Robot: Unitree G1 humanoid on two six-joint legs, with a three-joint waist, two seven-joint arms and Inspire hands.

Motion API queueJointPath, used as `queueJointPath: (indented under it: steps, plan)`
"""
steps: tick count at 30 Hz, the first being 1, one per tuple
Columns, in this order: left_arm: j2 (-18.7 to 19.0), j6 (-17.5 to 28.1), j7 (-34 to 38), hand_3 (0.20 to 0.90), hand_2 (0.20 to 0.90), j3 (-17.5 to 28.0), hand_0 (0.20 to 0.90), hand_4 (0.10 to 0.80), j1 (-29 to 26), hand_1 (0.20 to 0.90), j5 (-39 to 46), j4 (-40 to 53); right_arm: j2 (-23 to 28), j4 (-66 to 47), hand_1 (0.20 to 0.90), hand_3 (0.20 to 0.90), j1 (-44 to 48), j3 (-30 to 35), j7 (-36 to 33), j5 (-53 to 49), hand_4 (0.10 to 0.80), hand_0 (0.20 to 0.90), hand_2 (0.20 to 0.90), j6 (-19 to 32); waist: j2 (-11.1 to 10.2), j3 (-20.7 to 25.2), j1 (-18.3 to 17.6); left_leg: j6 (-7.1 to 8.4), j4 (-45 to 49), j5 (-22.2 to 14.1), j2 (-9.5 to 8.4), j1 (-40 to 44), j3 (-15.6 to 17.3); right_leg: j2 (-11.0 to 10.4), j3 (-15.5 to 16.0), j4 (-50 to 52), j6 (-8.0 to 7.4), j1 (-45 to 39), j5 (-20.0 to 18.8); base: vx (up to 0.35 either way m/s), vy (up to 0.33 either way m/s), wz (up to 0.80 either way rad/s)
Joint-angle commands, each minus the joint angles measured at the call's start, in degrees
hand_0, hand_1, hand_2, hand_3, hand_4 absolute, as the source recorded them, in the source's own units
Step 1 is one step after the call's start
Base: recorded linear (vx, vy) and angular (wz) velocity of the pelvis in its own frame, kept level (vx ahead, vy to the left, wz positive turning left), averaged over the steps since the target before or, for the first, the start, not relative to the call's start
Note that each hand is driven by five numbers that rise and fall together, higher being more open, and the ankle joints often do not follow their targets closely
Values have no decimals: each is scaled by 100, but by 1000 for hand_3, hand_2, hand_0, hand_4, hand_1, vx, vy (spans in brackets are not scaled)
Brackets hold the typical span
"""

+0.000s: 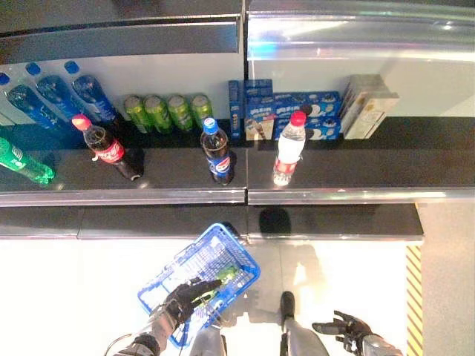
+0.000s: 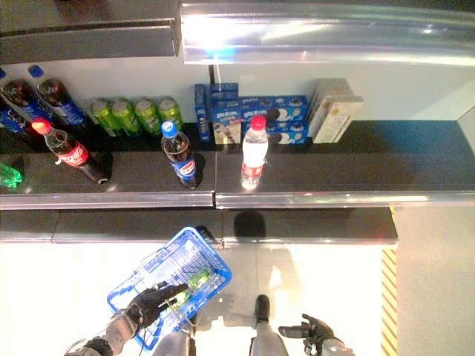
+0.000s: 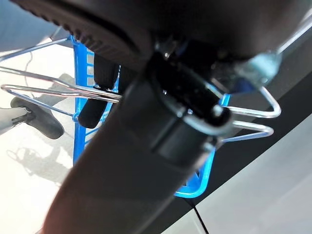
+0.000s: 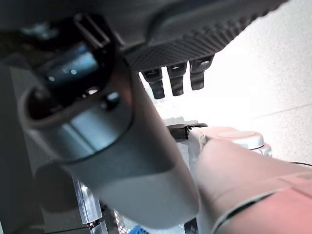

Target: Pick up the drink and place into the basket.

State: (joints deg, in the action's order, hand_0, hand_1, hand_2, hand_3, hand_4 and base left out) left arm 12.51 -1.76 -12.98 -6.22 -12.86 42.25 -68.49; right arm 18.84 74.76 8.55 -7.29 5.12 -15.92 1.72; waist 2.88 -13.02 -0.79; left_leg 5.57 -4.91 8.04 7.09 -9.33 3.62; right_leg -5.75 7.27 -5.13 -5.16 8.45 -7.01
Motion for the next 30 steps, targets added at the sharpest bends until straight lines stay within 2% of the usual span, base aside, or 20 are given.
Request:
queueJointPath:
  steps: [1,4,8,14,20,23,25,30]
  plan:
    - [302,109,-233,200,300,-237,300,100,-207,300,189,-167,339,-109,900,900,232,-151,51,-338,800,900,900,157,-155,-305,51,-47,284,-338,-162,-70,-223,-205,-133,571,-129,164,339,-130,18,-2]
    - [323,172,-245,200,300,-271,300,100,-283,300,251,-253,395,-126,900,900,337,-191,101,-403,800,900,900,264,-189,-442,34,-32,965,-494,-217,-451,-352,-268,-144,1096,-77,464,497,-139,11,0]
    - [417,191,-258,200,300,-224,300,100,-356,300,300,-245,412,-196,900,900,433,-281,116,-531,800,900,900,552,-285,-556,49,-74,2049,-878,-275,-1080,-411,-429,-148,1886,-50,1002,762,-136,-23,7]
    - [544,160,-198,200,300,-189,300,100,-341,300,260,-118,381,-747,900,900,632,-375,78,-965,800,900,900,1191,-355,-607,138,-148,2793,-1181,-228,-1602,-468,-472,-174,2754,-47,1602,1039,-62,-55,9]
    - [615,183,-149,200,300,-249,300,100,-83,300,297,174,564,-2605,900,900,606,-510,-78,-1059,800,900,900,1528,-395,-648,135,-191,2890,-1243,-230,-1647,-524,-428,-264,3021,-58,1754,1142,-1,-45,2]
    - [638,202,-126,200,300,-241,300,100,118,300,304,342,725,-3883,900,900,421,-535,-272,-859,800,900,900,1443,-431,-648,85,-199,2891,-1240,-256,-1603,-531,-405,-271,3026,-43,1706,1153,50,-29,8]
    - [635,265,-146,200,300,-211,300,100,275,300,323,394,797,-4674,900,900,266,-434,-206,-804,800,900,900,1439,-447,-654,31,-204,2871,-1235,-256,-1540,-524,-395,-287,3001,-42,1646,1159,54,-8,5]
    - [595,422,-241,200,300,-114,300,100,462,300,334,391,910,-5842,900,900,87,-218,-192,-495,800,900,900,1792,-448,-657,-63,-213,2802,-1213,-242,-1435,-488,-398,-311,2963,-60,1565,1180,47,16,1]
